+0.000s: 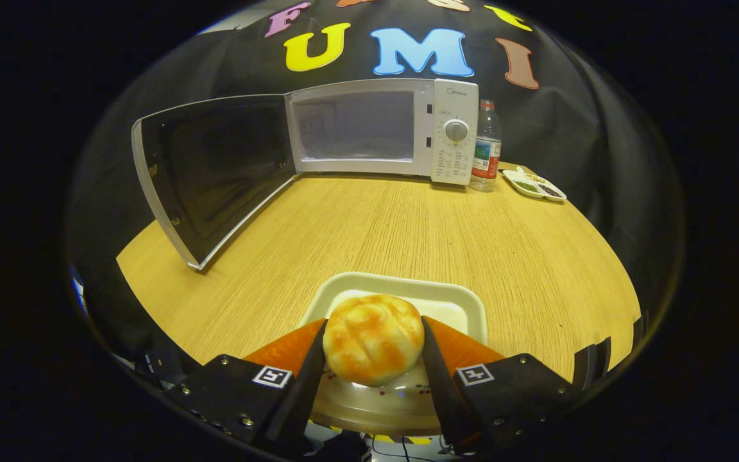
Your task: Open the microwave, put the food inside, and close the microwave door.
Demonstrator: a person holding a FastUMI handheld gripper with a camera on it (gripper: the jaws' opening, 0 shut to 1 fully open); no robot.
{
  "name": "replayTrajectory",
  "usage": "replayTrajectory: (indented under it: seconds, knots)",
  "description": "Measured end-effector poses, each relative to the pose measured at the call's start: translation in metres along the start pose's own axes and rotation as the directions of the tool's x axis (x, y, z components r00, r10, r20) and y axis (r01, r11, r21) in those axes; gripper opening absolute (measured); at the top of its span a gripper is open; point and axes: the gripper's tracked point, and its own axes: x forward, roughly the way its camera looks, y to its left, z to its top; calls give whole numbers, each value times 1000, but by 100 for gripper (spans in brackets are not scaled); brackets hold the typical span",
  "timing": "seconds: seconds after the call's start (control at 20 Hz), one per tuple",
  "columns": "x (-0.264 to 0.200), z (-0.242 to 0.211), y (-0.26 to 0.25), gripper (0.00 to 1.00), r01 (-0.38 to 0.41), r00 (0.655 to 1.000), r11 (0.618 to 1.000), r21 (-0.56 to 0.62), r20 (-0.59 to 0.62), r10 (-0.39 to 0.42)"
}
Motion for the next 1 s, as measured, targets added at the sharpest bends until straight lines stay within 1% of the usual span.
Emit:
replayTrajectory:
  seconds: [0.15,0.5,0.75,1.0]
  knots:
    - [2,24,4,78,-25,999,998,56,46,22]
    - [26,94,17,78,-121,982,980,158,162,95]
    - [58,141,27,78,-182,967,957,228,219,132]
    - [89,176,38,78,-234,952,928,288,260,159]
